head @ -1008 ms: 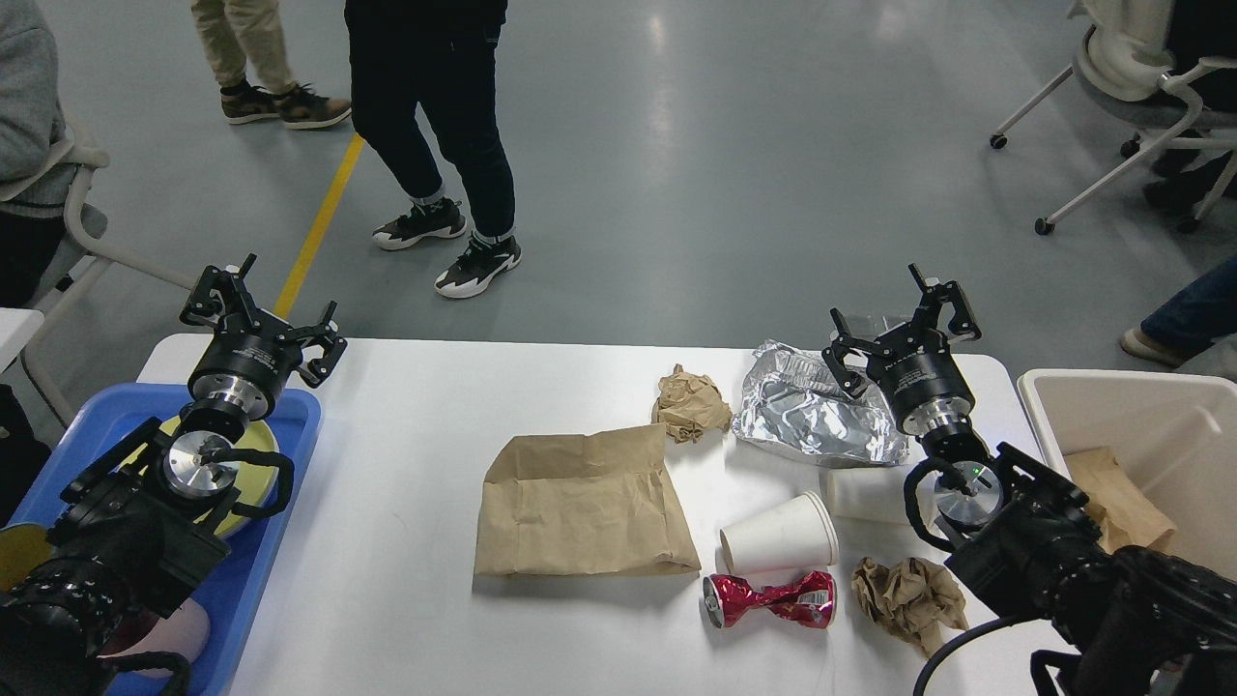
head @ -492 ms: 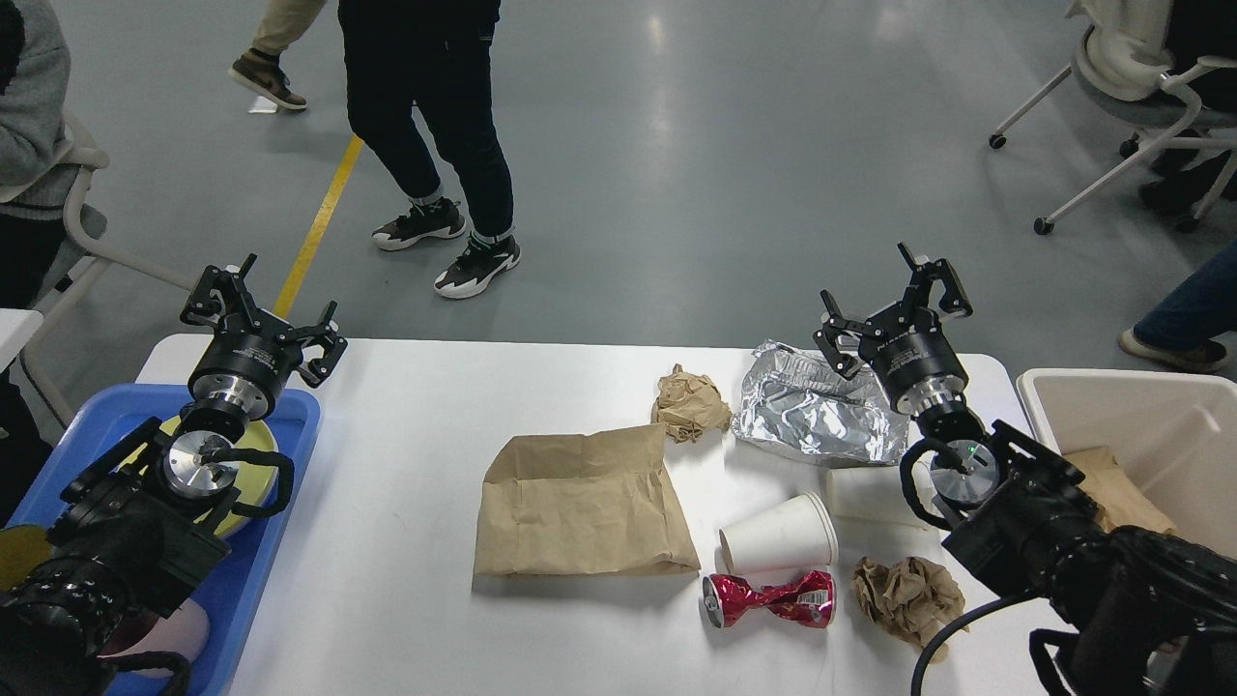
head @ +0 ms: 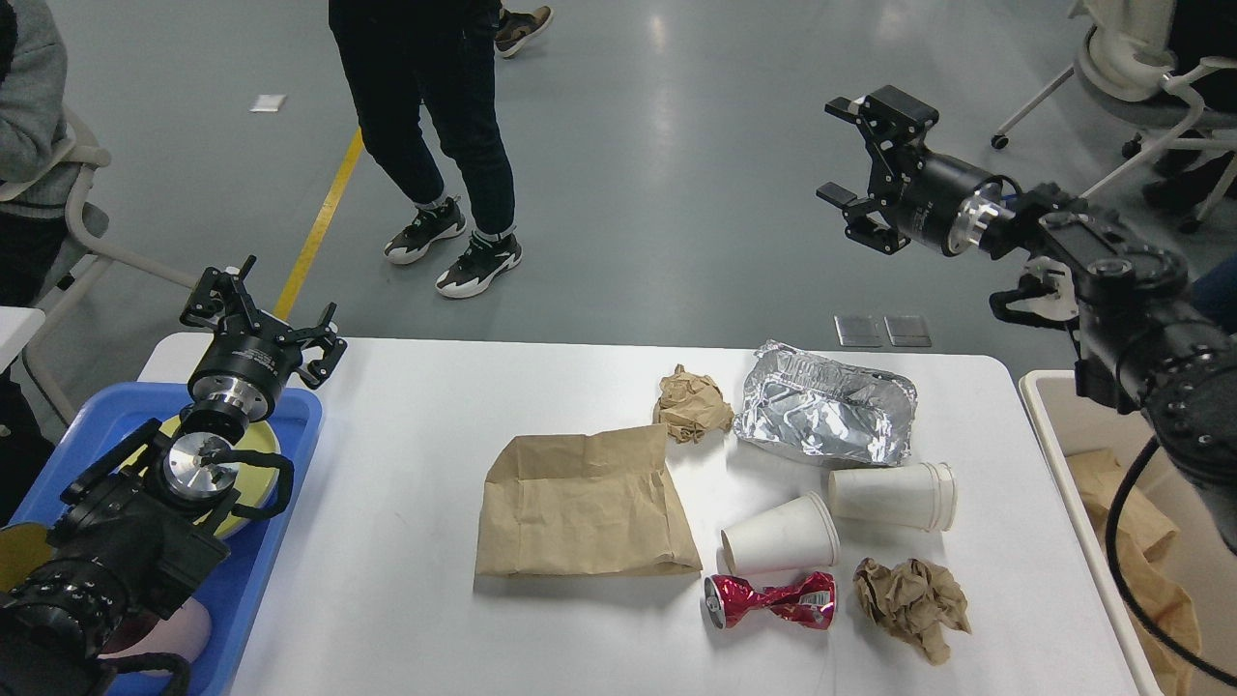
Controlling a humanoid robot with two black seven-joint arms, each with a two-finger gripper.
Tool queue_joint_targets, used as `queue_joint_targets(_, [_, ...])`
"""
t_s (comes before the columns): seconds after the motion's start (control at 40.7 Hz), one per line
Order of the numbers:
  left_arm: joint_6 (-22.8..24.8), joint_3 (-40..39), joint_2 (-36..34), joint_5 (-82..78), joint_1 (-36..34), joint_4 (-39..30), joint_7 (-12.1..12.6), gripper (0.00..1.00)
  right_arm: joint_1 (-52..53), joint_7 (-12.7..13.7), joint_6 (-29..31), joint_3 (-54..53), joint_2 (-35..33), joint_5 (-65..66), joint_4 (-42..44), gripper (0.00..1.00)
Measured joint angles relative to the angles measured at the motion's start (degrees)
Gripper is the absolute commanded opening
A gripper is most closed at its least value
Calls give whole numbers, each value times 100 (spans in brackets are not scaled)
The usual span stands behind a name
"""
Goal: Tidy desktop
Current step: 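Raise the right gripper up from its rest pose, then move the right gripper over the table toward the brown paper bag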
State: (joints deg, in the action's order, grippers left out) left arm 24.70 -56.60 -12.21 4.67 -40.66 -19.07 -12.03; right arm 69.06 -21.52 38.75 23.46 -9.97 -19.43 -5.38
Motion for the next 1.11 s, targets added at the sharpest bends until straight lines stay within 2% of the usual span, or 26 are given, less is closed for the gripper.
queue_joint_targets(0.074, [8, 0, 0, -1, 5, 0, 4, 98, 338, 0, 1, 714, -23, 1, -298, 100])
queue_joint_targets(0.172, [21, -5, -1, -2, 7, 0, 5, 98, 896, 0, 6, 1334, -71, 1, -1254, 100])
queue_joint_targets(0.27, [28, -7, -1, -2, 7, 0, 5, 98, 1528, -1, 25, 1925, -180, 1, -2695, 100])
queue_joint_targets(0.418, [38, -5, -1, -2, 7, 0, 5, 98, 2082, -3, 37, 2989, -185, 5, -4139, 100])
queue_joint_targets(0.492, [41, -4, -2, -2, 11, 1, 6, 98, 2482, -3, 37, 3757, -167, 9, -4559, 100])
queue_joint_targets(0.615, [44, -4, -1, -2, 14, 0, 5, 98, 3287, -2, 29, 4473, -119, 9, -4703, 100])
queue_joint_targets(0.713, [46, -4, -1, -2, 16, 0, 6, 98, 3950, -9, 14, 4587, 53, -3, -4990, 100])
queue_joint_targets(0.91, [46, -9, -2, 0, 15, 1, 7, 98, 4474, 2, 69, 4637, 263, 57, -5914, 100])
queue_joint_targets(1.106, [46, -9, -1, -2, 15, 0, 8, 98, 5052, 22, 109, 4647, 414, 664, -6643, 100])
